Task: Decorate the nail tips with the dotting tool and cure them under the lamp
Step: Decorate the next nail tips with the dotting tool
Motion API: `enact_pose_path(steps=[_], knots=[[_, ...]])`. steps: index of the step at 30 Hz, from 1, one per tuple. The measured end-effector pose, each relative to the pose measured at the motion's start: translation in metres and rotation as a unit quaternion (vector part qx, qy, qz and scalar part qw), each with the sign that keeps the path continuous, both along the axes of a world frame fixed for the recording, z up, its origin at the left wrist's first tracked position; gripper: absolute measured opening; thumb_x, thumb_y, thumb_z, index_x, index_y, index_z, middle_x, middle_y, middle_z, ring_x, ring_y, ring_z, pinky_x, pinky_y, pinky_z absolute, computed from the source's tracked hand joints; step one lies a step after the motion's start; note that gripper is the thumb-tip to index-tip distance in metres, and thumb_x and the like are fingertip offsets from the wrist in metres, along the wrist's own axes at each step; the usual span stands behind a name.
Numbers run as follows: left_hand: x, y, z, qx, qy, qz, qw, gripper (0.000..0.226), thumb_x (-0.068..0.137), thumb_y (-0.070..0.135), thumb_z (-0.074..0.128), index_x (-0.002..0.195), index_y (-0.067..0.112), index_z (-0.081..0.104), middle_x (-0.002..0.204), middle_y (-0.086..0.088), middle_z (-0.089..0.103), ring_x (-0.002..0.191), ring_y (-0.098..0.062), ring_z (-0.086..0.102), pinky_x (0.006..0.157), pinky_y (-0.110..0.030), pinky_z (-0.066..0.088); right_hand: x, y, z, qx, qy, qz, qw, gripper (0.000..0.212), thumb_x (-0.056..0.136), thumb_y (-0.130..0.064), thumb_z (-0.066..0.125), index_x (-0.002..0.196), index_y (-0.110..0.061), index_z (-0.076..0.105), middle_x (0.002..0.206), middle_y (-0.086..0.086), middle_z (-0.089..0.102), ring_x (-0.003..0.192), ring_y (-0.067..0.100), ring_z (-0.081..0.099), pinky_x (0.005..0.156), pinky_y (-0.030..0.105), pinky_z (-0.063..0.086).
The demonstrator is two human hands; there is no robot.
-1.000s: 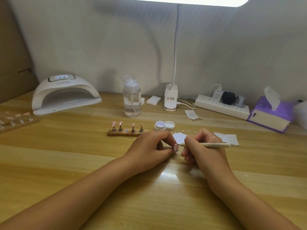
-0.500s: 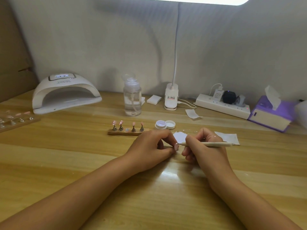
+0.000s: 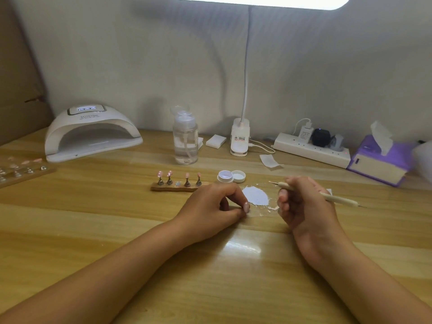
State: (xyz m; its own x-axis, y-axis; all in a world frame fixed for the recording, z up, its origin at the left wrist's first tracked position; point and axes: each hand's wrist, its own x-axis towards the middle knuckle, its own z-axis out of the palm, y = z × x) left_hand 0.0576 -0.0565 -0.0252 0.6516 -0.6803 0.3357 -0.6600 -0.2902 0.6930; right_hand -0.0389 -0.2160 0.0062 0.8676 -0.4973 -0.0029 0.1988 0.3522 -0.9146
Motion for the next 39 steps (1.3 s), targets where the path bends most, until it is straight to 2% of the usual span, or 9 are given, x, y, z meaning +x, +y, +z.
enact_pose_path(steps=[5,8,16,29,39], knots=[[0.0,-0.001,-0.001,0.0,-0.001,0.006,1.0,0.02,0.083,0.016,0.073,0.08,0.035,0.067,0.083,0.031,0.066,0.058,-0.003,0.054,0.058,-0.016,0.039,0.001,0.009,-0.009,-0.167,0.036,0.022,0.985,0.028,0.085,-0.006,0.063,0.065,-0.016,0.045,0.052,0.013,0.061,0.04,0.014,0.048,0.04,0.02,0.04],[0.001,-0.001,0.0,-0.001,-0.001,0.003,1.0,0.019,0.082,0.017,0.072,0.081,0.035,0.067,0.086,0.028,0.068,0.061,-0.006,0.057,0.06,-0.02,0.042,0.003,0.011,-0.012,-0.21,0.054,0.02,0.976,0.027,0.079,-0.003,0.061,0.063,-0.015,0.043,0.053,0.016,0.064,0.04,0.015,0.05,0.041,0.02,0.041],[0.002,-0.001,-0.002,-0.001,-0.006,0.006,1.0,0.017,0.082,0.014,0.073,0.082,0.03,0.069,0.085,0.03,0.068,0.062,-0.007,0.059,0.06,-0.018,0.042,0.005,0.01,-0.015,-0.232,0.068,0.026,0.97,0.023,0.079,-0.004,0.059,0.065,-0.013,0.042,0.056,0.017,0.067,0.043,0.015,0.054,0.044,0.021,0.045],[0.002,-0.001,-0.001,0.002,-0.012,0.006,1.0,0.027,0.082,0.015,0.073,0.079,0.04,0.064,0.085,0.032,0.067,0.062,-0.005,0.058,0.06,-0.018,0.042,0.006,0.009,-0.016,-0.253,0.072,0.034,0.964,0.022,0.079,-0.004,0.059,0.066,-0.013,0.044,0.059,0.017,0.068,0.045,0.015,0.055,0.047,0.023,0.044],[0.002,-0.001,-0.002,-0.002,-0.007,0.008,1.0,0.017,0.082,0.015,0.073,0.083,0.031,0.069,0.086,0.029,0.068,0.062,-0.004,0.057,0.06,-0.019,0.043,0.006,0.011,-0.015,-0.227,0.057,0.028,0.972,0.022,0.08,-0.002,0.058,0.067,-0.011,0.043,0.055,0.016,0.066,0.042,0.015,0.053,0.043,0.02,0.044]])
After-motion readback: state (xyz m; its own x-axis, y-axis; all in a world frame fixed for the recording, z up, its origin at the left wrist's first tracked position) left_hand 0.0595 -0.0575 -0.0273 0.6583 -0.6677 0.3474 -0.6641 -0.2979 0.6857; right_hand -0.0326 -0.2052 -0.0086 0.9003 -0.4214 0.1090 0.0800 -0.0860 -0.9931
